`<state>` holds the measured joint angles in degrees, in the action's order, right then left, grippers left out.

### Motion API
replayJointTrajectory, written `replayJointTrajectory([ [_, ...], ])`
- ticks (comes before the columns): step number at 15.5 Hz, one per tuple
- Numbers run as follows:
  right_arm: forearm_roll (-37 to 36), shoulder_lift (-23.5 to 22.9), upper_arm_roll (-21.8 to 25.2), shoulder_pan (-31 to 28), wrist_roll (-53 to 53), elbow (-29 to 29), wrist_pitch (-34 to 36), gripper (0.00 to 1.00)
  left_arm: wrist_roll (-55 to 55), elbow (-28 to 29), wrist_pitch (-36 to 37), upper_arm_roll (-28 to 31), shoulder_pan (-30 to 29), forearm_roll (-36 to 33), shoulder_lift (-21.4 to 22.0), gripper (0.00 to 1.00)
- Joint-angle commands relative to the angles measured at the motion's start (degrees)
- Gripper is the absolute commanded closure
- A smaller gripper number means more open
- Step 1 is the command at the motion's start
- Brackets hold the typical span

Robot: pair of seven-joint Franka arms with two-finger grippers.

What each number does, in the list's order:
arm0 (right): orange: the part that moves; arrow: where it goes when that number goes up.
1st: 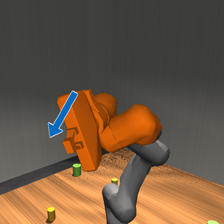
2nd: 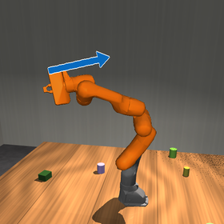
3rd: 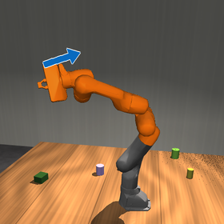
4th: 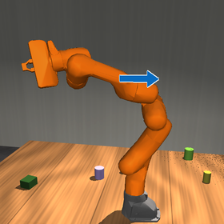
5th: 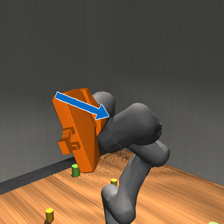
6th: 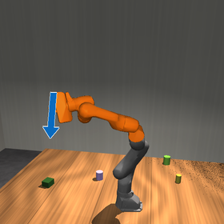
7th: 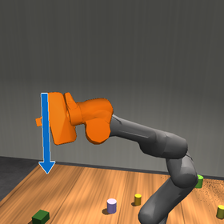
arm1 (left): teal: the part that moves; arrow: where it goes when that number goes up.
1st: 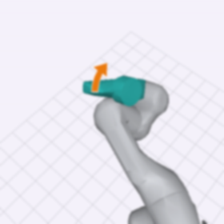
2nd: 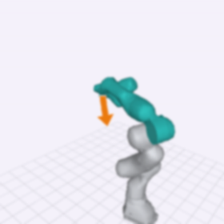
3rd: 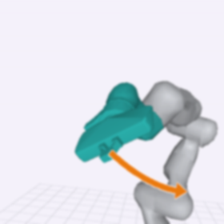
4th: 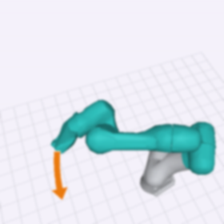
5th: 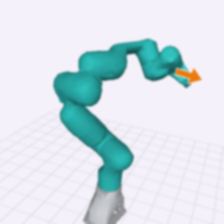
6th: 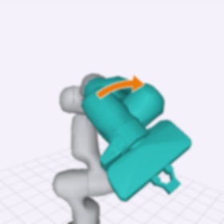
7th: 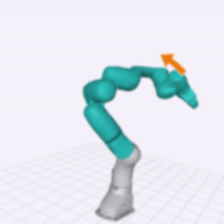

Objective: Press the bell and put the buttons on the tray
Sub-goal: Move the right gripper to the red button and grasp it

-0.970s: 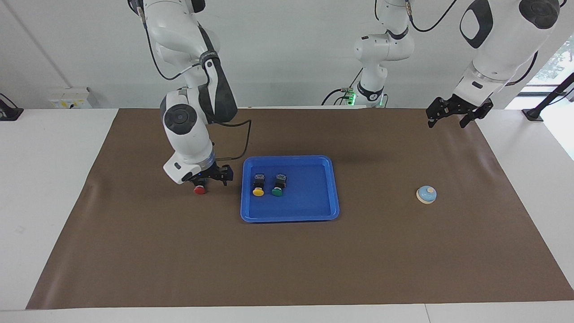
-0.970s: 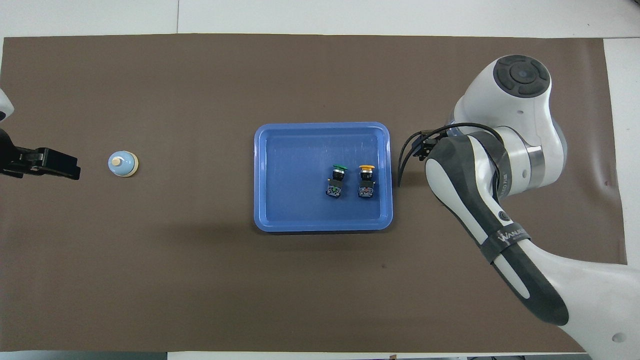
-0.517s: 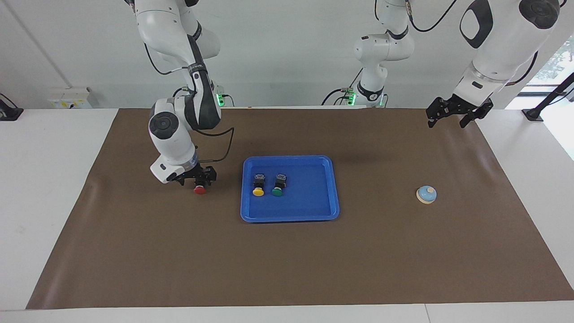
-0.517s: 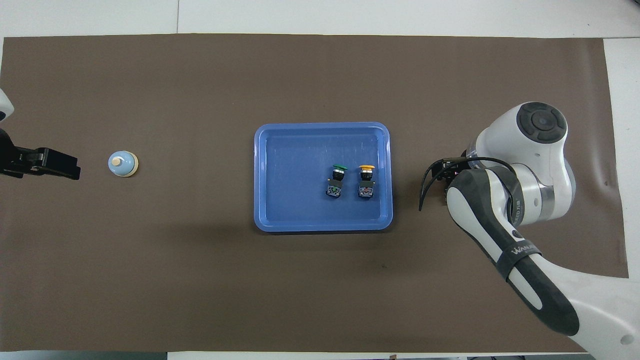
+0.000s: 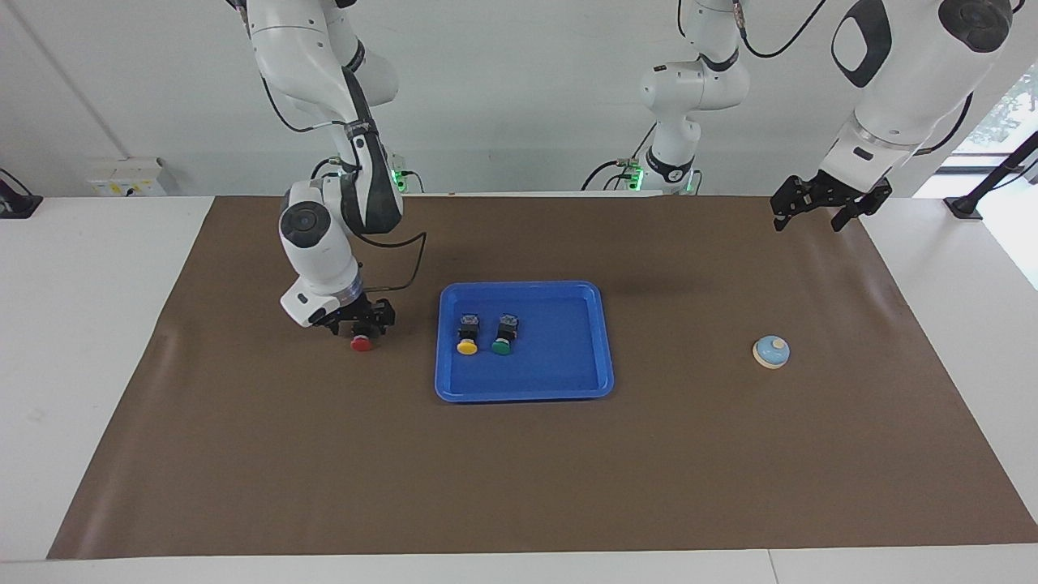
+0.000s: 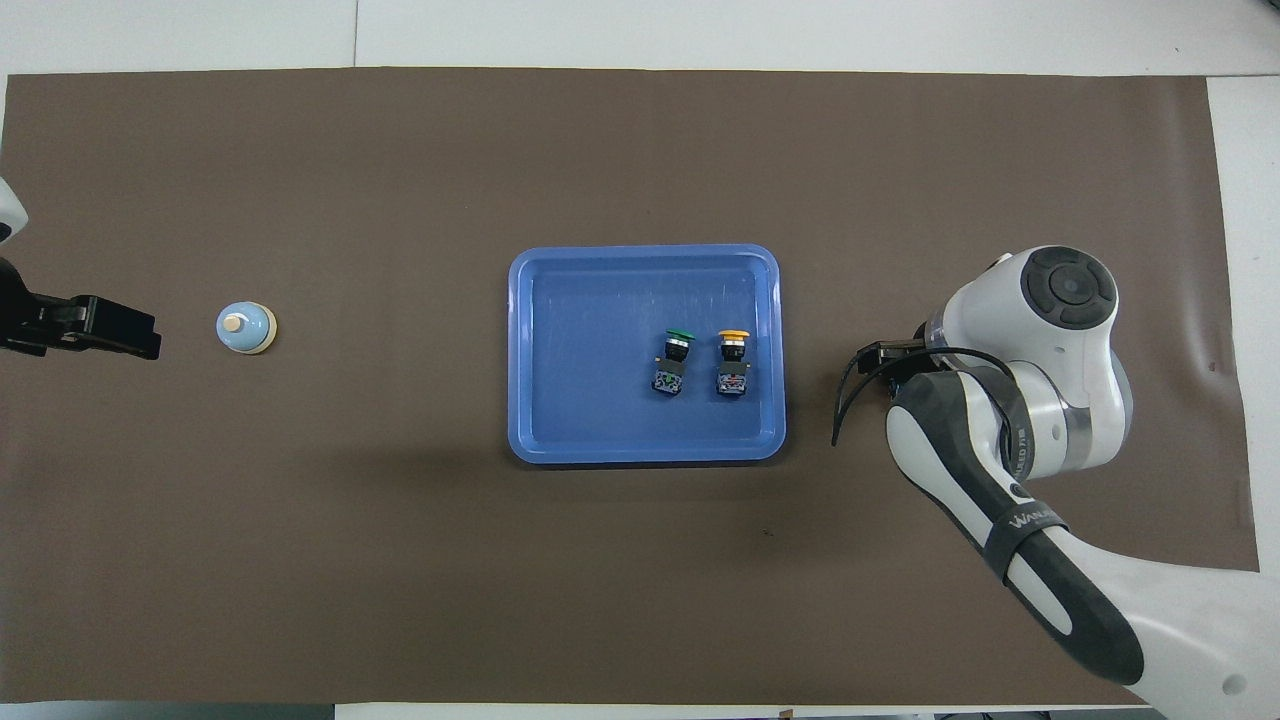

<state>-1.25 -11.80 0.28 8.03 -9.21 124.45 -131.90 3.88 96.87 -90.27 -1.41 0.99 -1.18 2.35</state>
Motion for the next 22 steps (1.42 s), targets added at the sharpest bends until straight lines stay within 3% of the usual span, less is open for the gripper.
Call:
replayJointTrajectory([
  [1, 0.2, 1.1, -0.8, -1.1, 0.5, 2.0, -1.3, 0.00, -0.5, 0.3, -0.2, -0.1, -0.1, -0.4, 0.9, 0.00],
  [3, 0.2, 0.8, -0.8, -1.1, 0.5, 2.1, -1.3, 0.02, -0.5, 0.3, -0.2, -0.1, -0.1, -0.4, 0.9, 0.00],
  [4, 0.2, 0.8, -0.8, -1.2, 0.5, 2.1, -1.3, 0.09, -0.5, 0.3, -0.2, -0.1, -0.1, -0.4, 0.9, 0.00],
  [6, 0.3, 0.7, -0.8, -1.1, 0.4, 2.4, -1.6, 0.41, -0.5, 0.3, -0.2, -0.1, -0.1, -0.4, 1.0, 0.00],
  [8, 0.3, 0.6, -0.8, -0.9, 0.7, 2.3, -1.9, 0.93, -0.5, 0.3, -0.1, -0.1, -0.1, -0.4, 0.9, 0.00],
  [9, 0.3, 0.5, -0.8, -0.6, 0.6, 2.1, -1.9, 1.00, -0.5, 0.3, -0.2, -0.1, -0.1, -0.4, 0.9, 0.00],
  [13, 0.4, -1.3, -1.4, 0.1, 0.6, -4.7, 0.8, 1.00, -0.5, 0.3, -0.1, -0.1, -0.1, -0.4, 0.9, 0.00],
  [17, 8.4, -4.5, -1.5, 4.8, -1.3, -18.0, 11.9, 1.00, -0.5, 0.3, -0.2, -0.1, -0.1, -0.4, 0.9, 0.00],
  [20, 8.5, -7.2, -1.5, 12.2, -13.6, -22.9, 13.6, 1.00, -0.5, 0.3, -0.2, -0.1, -0.1, -0.4, 0.9, 0.00],
  [22, 8.0, -10.7, -1.4, 16.1, -20.1, -29.7, 17.4, 1.00, -0.5, 0.3, -0.2, -0.1, -0.1, -0.4, 0.9, 0.00],
])
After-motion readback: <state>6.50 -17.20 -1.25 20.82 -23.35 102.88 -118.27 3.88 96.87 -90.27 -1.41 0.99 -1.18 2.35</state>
